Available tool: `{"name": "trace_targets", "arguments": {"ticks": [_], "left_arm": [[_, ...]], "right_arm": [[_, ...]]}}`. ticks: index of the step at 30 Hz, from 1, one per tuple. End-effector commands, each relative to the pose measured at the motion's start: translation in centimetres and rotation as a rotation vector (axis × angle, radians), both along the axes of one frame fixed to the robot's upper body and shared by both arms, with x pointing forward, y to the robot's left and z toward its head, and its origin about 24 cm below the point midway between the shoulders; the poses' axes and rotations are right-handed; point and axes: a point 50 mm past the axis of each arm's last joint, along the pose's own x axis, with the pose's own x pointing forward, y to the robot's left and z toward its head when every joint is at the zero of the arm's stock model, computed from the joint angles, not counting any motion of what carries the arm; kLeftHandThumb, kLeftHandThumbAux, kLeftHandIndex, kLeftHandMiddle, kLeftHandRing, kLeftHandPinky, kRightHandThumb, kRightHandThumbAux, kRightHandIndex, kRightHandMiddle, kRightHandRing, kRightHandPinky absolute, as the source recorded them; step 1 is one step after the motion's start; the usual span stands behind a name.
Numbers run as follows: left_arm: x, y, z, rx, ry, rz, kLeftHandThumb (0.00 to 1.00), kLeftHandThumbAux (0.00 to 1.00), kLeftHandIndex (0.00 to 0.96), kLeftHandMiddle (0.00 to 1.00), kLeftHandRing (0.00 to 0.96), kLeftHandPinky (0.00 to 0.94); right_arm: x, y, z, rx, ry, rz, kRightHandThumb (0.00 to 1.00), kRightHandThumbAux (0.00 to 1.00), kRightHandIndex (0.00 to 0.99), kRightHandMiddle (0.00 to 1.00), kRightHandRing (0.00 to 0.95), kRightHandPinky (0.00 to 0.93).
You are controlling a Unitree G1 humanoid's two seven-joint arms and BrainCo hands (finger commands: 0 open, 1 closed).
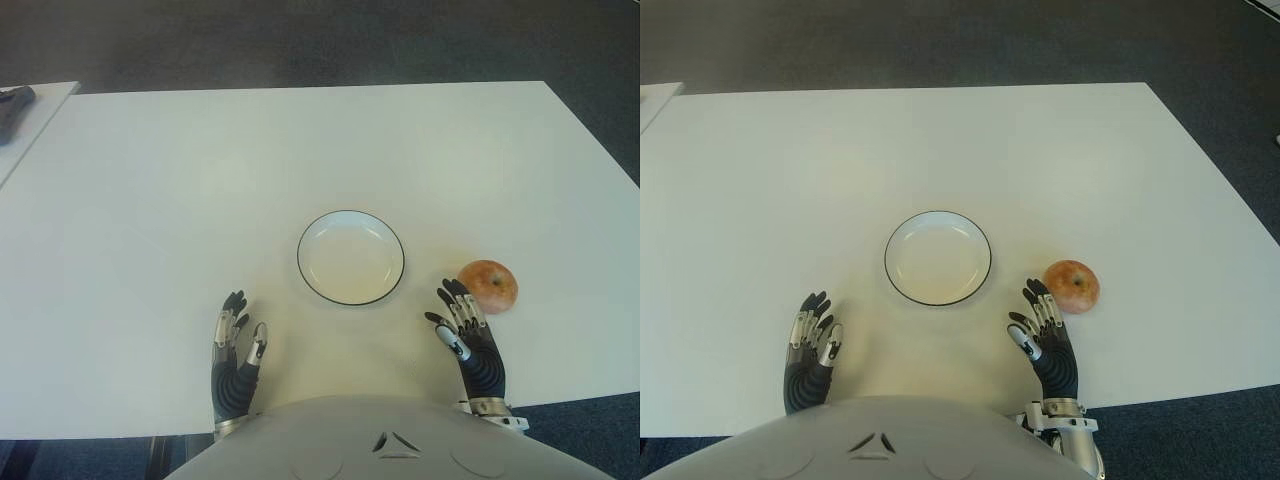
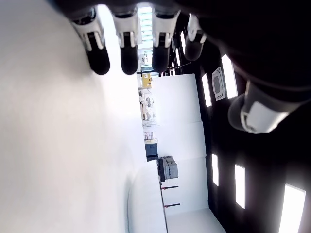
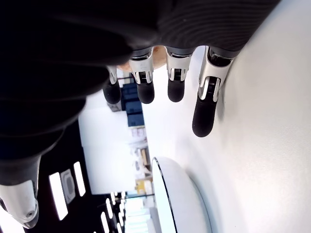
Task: Put the apples into the plate.
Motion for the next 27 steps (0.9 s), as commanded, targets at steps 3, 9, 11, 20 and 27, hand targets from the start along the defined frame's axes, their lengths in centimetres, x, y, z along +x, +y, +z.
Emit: {"name": "trace_targets", "arguments": {"ticks": [3, 9, 11, 20, 27], "left_arm": [[-0.3, -0.2, -0.9, -0.007, 0.060, 0.016, 0.088, 0.470, 0.072, 0.128, 0.135, 0.159], [-0.1, -0.2, -0.8, -0.002, 0.044, 0.019, 0.104, 0.496, 0.086, 0.150, 0.168, 0.199], [-0.1, -0.2, -0.8, 0.002, 0.045, 0.021, 0.106, 0.502, 0.088, 0.151, 0.171, 0.199], [0.0, -0.2, -1.0, -0.007, 0.056, 0.020, 0.105, 0.528, 0.091, 0.158, 0.181, 0.211], [0.0, -0.2, -0.6, 0.020, 0.017, 0.013, 0.107, 0.546, 0.089, 0.149, 0.176, 0.211]], "right_arm": [[-0.2, 0.0, 1.2, -0.074, -0.053, 0.074, 0.453, 0.592, 0.022, 0.043, 0.024, 0.066], [0.8, -0.4, 3.1, -0.292, -0.240, 0.189, 0.507, 0.606, 0.065, 0.051, 0.038, 0.093], [1.6, -0.7, 3.5, -0.391, -0.323, 0.214, 0.511, 0.602, 0.072, 0.052, 0.039, 0.090], [3.1, -2.2, 4.8, -0.810, -0.658, 0.285, 0.520, 0.548, 0.092, 0.078, 0.069, 0.117], [3.9, -3.2, 5.8, -1.156, -0.755, 0.342, 0.499, 0.507, 0.119, 0.109, 0.079, 0.055]]}}
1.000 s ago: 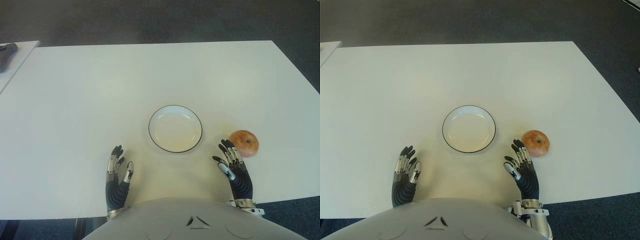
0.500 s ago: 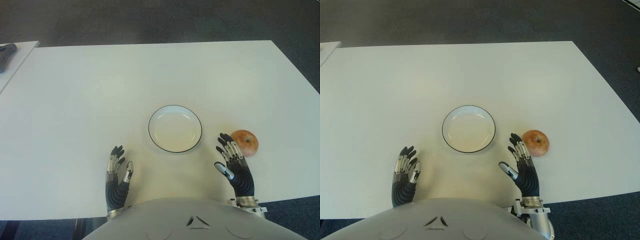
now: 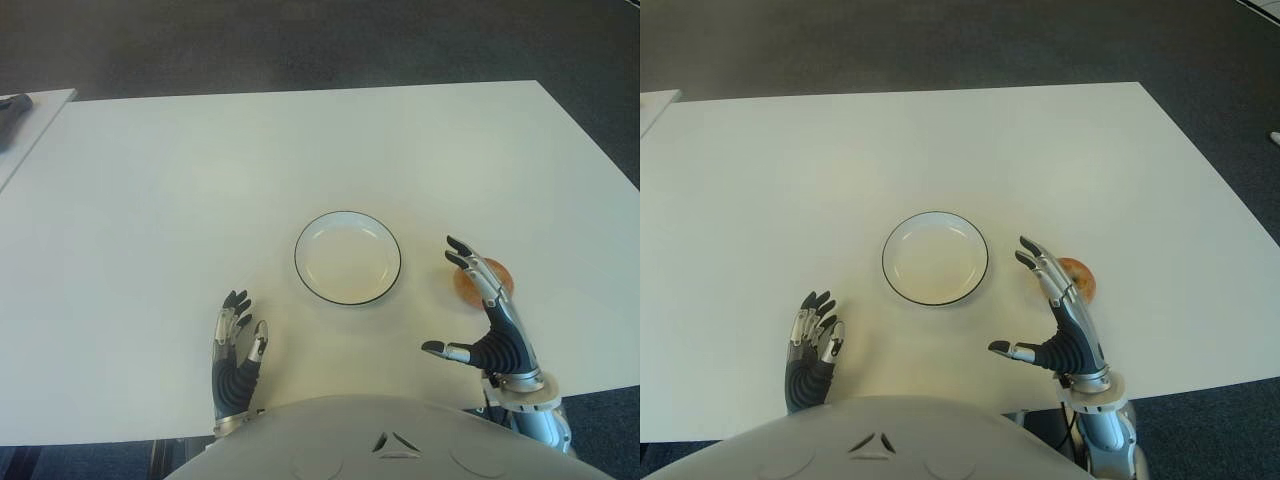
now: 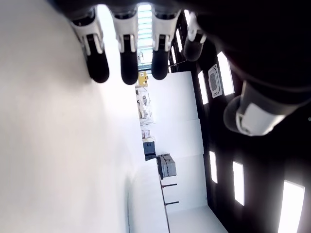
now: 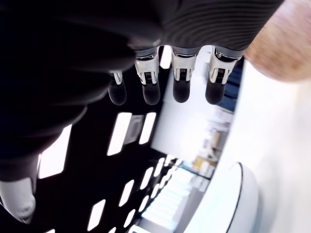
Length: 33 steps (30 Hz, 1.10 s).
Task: Put the apples into the plate.
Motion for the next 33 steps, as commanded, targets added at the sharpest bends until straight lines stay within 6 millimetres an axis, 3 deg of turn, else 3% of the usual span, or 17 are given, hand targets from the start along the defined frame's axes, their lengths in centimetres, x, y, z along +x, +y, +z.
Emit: {"name": "trace_targets", "arguments": {"ticks": [1, 8, 16, 25, 33], "left_arm": [[-0.3, -0.3, -0.4, 0.017, 0.023, 0.009, 0.107, 0.548, 0.089, 0.145, 0.173, 0.211], [-0.3, -0.5, -0.1, 0.042, 0.009, -0.002, 0.096, 0.544, 0.088, 0.122, 0.150, 0.187], [-0.2, -0.6, 0.3, 0.062, 0.001, 0.028, 0.096, 0.515, 0.081, 0.160, 0.194, 0.232], [-0.2, -0.5, 0.3, 0.059, 0.009, 0.023, 0.090, 0.487, 0.085, 0.189, 0.223, 0.255], [-0.5, -0.5, 0.2, 0.025, 0.036, 0.037, 0.088, 0.487, 0.072, 0.163, 0.191, 0.208]], "right_arm": [[0.3, -0.7, 0.3, -0.275, -0.082, 0.002, 0.493, 0.499, 0.117, 0.110, 0.077, 0.045], [0.8, -1.3, 0.6, -0.442, -0.117, -0.051, 0.472, 0.468, 0.103, 0.105, 0.060, 0.020], [1.3, -2.0, 0.5, -0.563, -0.123, -0.122, 0.449, 0.449, 0.093, 0.098, 0.046, 0.004], [2.5, -4.0, 0.4, -0.623, -0.068, -0.200, 0.460, 0.446, 0.087, 0.086, 0.029, 0.000], [2.8, -4.6, 0.3, -0.618, -0.032, -0.238, 0.441, 0.472, 0.065, 0.071, 0.019, 0.000]]}}
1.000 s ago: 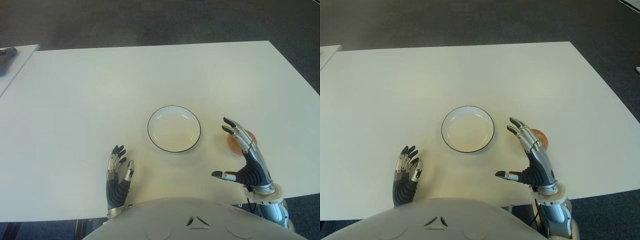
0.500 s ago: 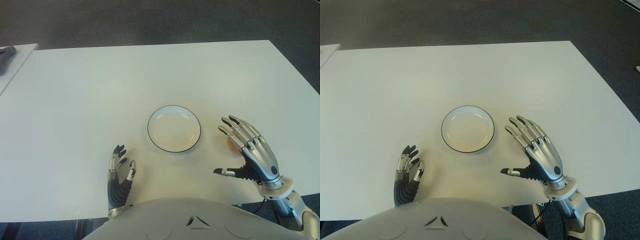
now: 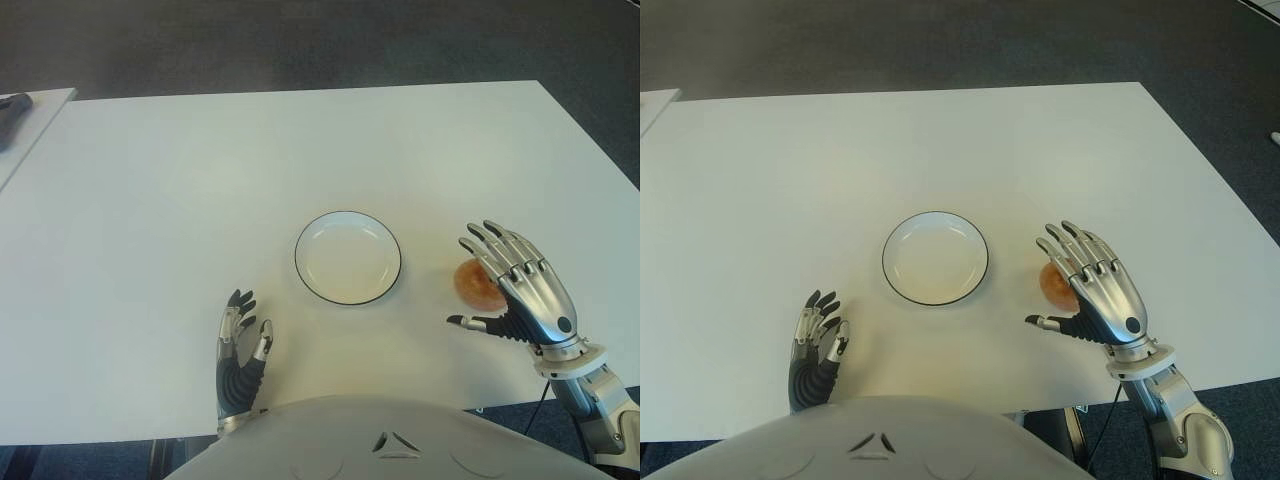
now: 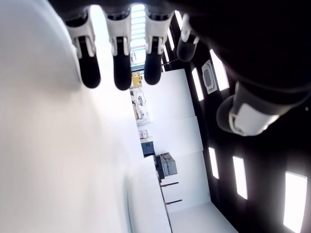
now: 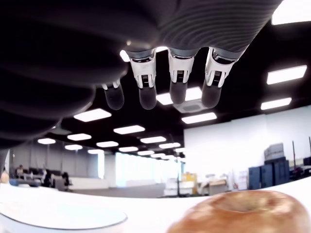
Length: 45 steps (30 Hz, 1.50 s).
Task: Put the apples into the plate.
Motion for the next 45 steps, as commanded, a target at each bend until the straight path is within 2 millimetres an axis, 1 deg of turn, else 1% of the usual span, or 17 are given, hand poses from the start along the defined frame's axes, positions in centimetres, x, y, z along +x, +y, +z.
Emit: {"name": "trace_targets", "arguments": {"ticks": [1, 9, 15, 19, 25, 28, 37, 42, 45], "left_arm": [[-0.4, -0.2, -0.3, -0.031, 0.029, 0.028, 0.090, 0.489, 0.072, 0.161, 0.188, 0.206], [-0.3, 0.0, -0.4, -0.011, 0.034, 0.017, 0.077, 0.484, 0.058, 0.142, 0.158, 0.166], [-0.2, 0.1, -0.4, -0.007, 0.031, 0.012, 0.070, 0.469, 0.056, 0.144, 0.156, 0.167], [-0.2, 0.1, -0.4, -0.010, 0.019, 0.009, 0.071, 0.466, 0.058, 0.149, 0.163, 0.184], [0.0, 0.3, -0.4, -0.010, 0.014, 0.008, 0.068, 0.468, 0.062, 0.163, 0.177, 0.199], [0.0, 0.3, -0.4, -0.012, 0.013, 0.008, 0.069, 0.471, 0.063, 0.169, 0.184, 0.204], [-0.1, 0.4, -0.3, -0.014, 0.025, -0.002, 0.073, 0.471, 0.057, 0.144, 0.161, 0.175], [0.1, 0.3, -0.4, -0.017, 0.012, 0.006, 0.072, 0.461, 0.066, 0.159, 0.179, 0.206], [0.1, 0.4, -0.4, -0.018, 0.009, 0.008, 0.075, 0.458, 0.072, 0.168, 0.185, 0.205]], "right_arm": [[0.1, -0.5, -0.2, 0.021, 0.028, -0.034, 0.440, 0.473, 0.063, 0.070, 0.019, 0.000], [0.5, -1.3, -0.4, 0.047, 0.063, -0.088, 0.457, 0.465, 0.055, 0.071, 0.031, 0.021], [1.0, -1.8, -0.9, 0.065, 0.100, -0.127, 0.468, 0.462, 0.054, 0.067, 0.031, 0.026], [1.4, -2.1, -1.4, 0.072, 0.117, -0.142, 0.472, 0.465, 0.055, 0.067, 0.033, 0.031], [1.9, -2.6, -1.9, 0.072, 0.138, -0.153, 0.422, 0.494, 0.059, 0.063, 0.033, 0.033], [2.1, -2.7, -2.3, 0.076, 0.152, -0.154, 0.413, 0.506, 0.061, 0.063, 0.035, 0.031], [2.7, -2.8, -3.9, 0.094, 0.196, -0.155, 0.365, 0.537, 0.055, 0.061, 0.033, 0.012], [3.0, -2.8, -4.4, 0.097, 0.213, -0.156, 0.378, 0.541, 0.051, 0.059, 0.030, 0.009], [3.1, -2.8, -4.8, 0.103, 0.223, -0.156, 0.399, 0.538, 0.051, 0.062, 0.035, 0.017]]}}
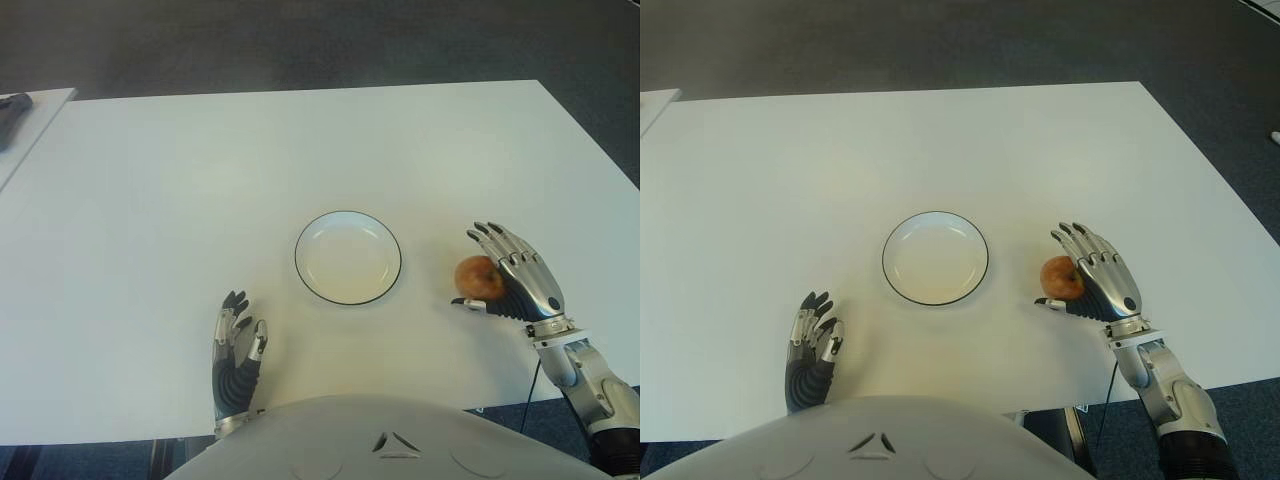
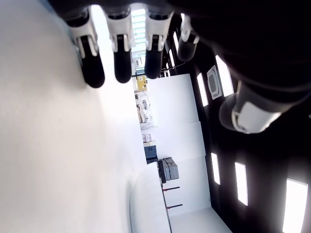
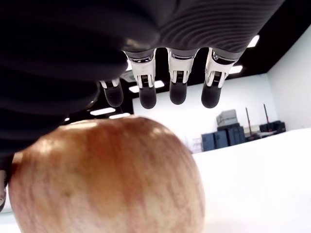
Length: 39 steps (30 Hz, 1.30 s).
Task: Put the apples into the plate.
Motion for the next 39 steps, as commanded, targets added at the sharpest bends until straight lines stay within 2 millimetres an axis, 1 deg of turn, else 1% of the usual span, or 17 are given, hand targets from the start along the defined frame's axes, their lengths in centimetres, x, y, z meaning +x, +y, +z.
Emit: {"name": "trace_targets", "arguments": {"ticks": [1, 8, 16, 25, 29, 33, 34, 35, 37, 39], "left_arm": [[0.0, 0.1, -0.2, -0.003, 0.012, -0.003, 0.077, 0.456, 0.072, 0.170, 0.186, 0.203], [0.1, 0.1, -0.2, -0.011, -0.010, 0.001, 0.084, 0.463, 0.081, 0.184, 0.202, 0.220], [-0.1, 0.2, -0.2, -0.019, 0.009, 0.004, 0.078, 0.454, 0.066, 0.164, 0.181, 0.199], [0.0, 0.2, 0.0, -0.012, 0.006, 0.000, 0.075, 0.455, 0.062, 0.155, 0.174, 0.196], [-0.1, 0.1, 0.0, -0.010, 0.009, -0.002, 0.073, 0.455, 0.056, 0.149, 0.161, 0.173], [-0.1, 0.1, 0.0, -0.013, 0.006, -0.001, 0.074, 0.468, 0.055, 0.146, 0.160, 0.183], [0.0, 0.1, 0.0, -0.013, 0.004, 0.000, 0.075, 0.473, 0.058, 0.150, 0.166, 0.193], [0.0, 0.2, 0.0, -0.014, -0.003, 0.000, 0.075, 0.475, 0.059, 0.151, 0.168, 0.197], [0.1, 0.2, -0.1, -0.016, -0.009, -0.002, 0.074, 0.476, 0.065, 0.159, 0.175, 0.197], [0.1, 0.3, -0.2, -0.019, -0.003, -0.005, 0.073, 0.476, 0.068, 0.161, 0.176, 0.194]], "right_arm": [[0.1, -0.3, -1.0, -0.008, 0.047, -0.018, 0.405, 0.536, 0.052, 0.063, 0.038, 0.021], [0.2, 0.0, -1.6, 0.001, 0.063, -0.014, 0.422, 0.523, 0.057, 0.068, 0.046, 0.037], [-0.3, 1.2, -2.6, 0.013, 0.075, -0.006, 0.440, 0.498, 0.055, 0.064, 0.042, 0.051], [-0.4, 1.6, -3.2, 0.005, 0.096, 0.002, 0.448, 0.486, 0.059, 0.059, 0.034, 0.030], [-0.4, 1.6, -3.4, -0.002, 0.102, 0.004, 0.452, 0.486, 0.066, 0.069, 0.036, 0.011], [-0.3, 1.5, -3.5, -0.011, 0.109, 0.002, 0.457, 0.489, 0.109, 0.111, 0.068, 0.024], [-0.2, 1.4, -3.5, -0.015, 0.112, 0.001, 0.465, 0.493, 0.152, 0.142, 0.097, 0.055], [-0.1, 1.3, -3.5, -0.020, 0.117, -0.003, 0.468, 0.494, 0.168, 0.154, 0.107, 0.066], [0.2, 1.2, -3.6, -0.029, 0.126, -0.010, 0.496, 0.506, 0.258, 0.254, 0.214, 0.181], [0.2, 1.1, -3.6, -0.032, 0.132, -0.015, 0.508, 0.512, 0.296, 0.298, 0.260, 0.231]]}}
